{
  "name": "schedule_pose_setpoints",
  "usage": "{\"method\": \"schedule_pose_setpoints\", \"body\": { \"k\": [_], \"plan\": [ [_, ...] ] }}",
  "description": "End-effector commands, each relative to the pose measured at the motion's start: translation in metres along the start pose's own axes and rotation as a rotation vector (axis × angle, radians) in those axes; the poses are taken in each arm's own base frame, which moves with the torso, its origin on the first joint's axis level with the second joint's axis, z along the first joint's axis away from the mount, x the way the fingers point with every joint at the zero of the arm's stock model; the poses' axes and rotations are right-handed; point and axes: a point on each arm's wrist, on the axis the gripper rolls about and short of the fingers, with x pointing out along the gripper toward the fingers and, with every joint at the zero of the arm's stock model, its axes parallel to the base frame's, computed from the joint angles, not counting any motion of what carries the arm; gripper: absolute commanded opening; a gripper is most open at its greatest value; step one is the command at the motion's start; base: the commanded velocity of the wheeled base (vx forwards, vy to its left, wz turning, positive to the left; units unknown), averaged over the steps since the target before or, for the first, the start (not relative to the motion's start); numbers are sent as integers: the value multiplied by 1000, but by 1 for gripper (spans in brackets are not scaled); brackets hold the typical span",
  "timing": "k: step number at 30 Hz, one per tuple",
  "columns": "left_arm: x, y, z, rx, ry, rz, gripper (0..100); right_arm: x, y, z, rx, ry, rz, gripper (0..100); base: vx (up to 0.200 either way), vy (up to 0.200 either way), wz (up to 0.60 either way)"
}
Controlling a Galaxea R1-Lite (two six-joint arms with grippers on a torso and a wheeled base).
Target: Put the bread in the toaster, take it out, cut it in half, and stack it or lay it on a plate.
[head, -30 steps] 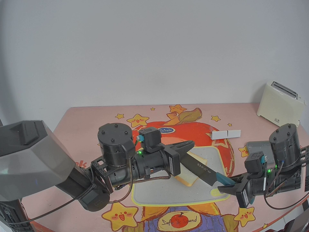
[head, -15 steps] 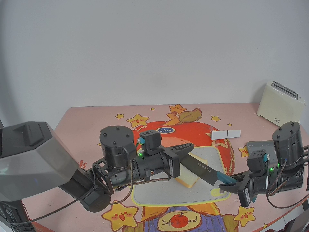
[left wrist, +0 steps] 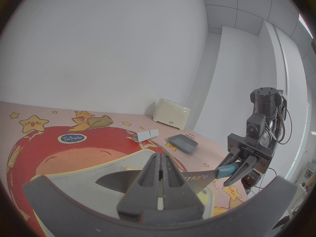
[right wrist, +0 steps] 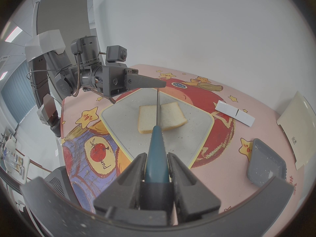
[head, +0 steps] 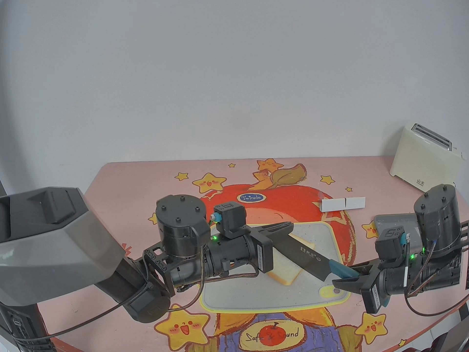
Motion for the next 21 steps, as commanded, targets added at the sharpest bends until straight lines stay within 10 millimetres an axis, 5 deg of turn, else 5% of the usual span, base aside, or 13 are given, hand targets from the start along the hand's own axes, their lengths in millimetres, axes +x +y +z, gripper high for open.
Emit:
{"method": "schedule_pose_setpoints", "body": {
  "k": [1, 21],
  "plan": [
    [0, 0, -1, -1, 1, 0, 0, 1, 0, -1, -1, 7, 1, 0, 0, 0, 0],
    [0, -1, 0, 2, 0, -4, 0, 2, 2, -4, -7, 21, 6, 0, 0, 0, 0]
  ]
}}
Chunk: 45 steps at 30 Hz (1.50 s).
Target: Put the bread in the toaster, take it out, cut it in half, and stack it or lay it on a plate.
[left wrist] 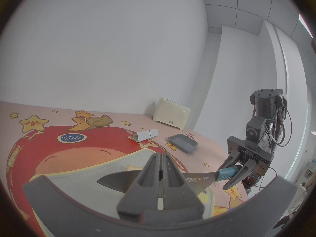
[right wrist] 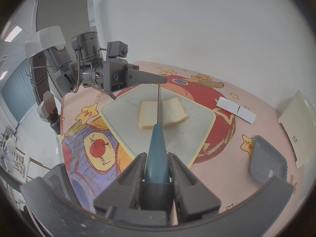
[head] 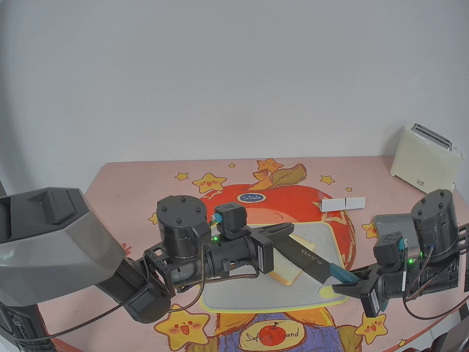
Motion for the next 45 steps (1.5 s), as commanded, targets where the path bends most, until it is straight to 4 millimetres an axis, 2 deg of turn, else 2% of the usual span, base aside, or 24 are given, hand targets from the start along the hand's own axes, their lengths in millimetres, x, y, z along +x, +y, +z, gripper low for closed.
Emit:
{"method": "schedule_pose_setpoints", "body": {
  "k": [1, 34, 45],
  "plan": [
    [0, 0, 1, 0, -2, -1, 0, -1, 0, 1, 0, -8, 0, 0, 0, 0, 0],
    [1, 0, 0, 1, 0, 1, 0, 0, 1, -1, -5, 9, 3, 0, 0, 0, 0],
    [2, 4, -9, -5, 27, 13, 0, 0, 1, 0, -4, 0, 4, 0, 0, 0, 0]
  ]
}}
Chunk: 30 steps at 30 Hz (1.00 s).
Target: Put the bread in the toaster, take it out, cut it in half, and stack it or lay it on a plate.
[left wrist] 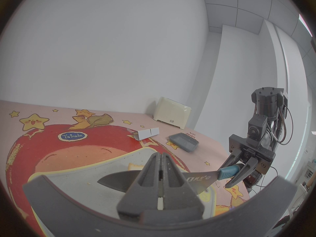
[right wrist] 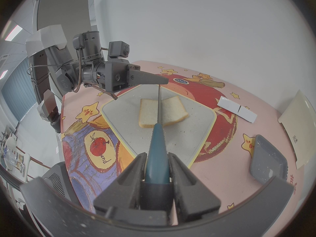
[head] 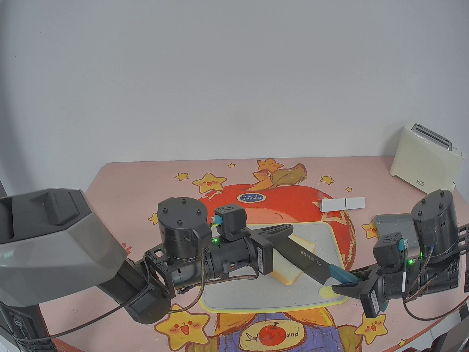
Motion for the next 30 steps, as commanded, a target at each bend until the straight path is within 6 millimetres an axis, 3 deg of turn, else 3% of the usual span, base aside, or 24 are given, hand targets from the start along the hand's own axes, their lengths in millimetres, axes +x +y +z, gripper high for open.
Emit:
{"method": "schedule_pose_setpoints", "body": {
  "k": [1, 30],
  "plan": [
    [2, 2, -4, -5, 13, 4, 0, 0, 0, 0, 0, -2, 0, 0, 0, 0, 0],
    [1, 0, -4, -4, 12, 0, 0, 0, 0, -4, -1, 18, 0, 0, 0, 0, 0]
  ]
}}
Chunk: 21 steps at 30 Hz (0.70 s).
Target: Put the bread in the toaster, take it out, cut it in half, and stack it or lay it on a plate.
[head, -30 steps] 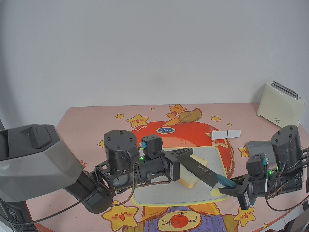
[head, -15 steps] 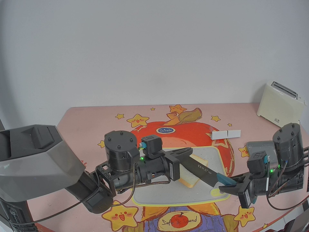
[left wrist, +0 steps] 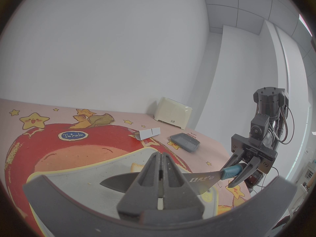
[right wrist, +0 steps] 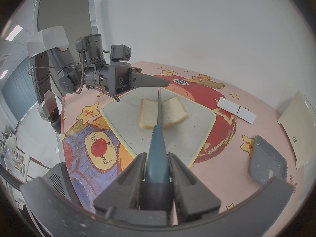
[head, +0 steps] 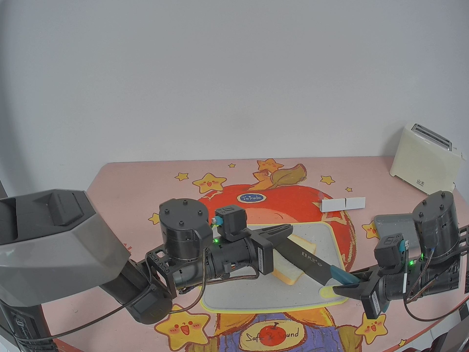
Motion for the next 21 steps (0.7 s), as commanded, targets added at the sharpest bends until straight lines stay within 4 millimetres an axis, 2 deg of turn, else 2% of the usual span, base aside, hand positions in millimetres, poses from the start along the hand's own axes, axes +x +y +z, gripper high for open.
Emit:
{"method": "schedule_pose_setpoints", "body": {
  "k": [1, 21],
  "plan": [
    [0, -1, 0, 0, 0, -1, 0, 1, 0, -1, 1, 9, -1, 0, 0, 0, 0],
    [-3, 2, -8, -12, 29, 12, 0, -1, 0, 4, 7, -25, -2, 0, 0, 0, 0]
  ]
}}
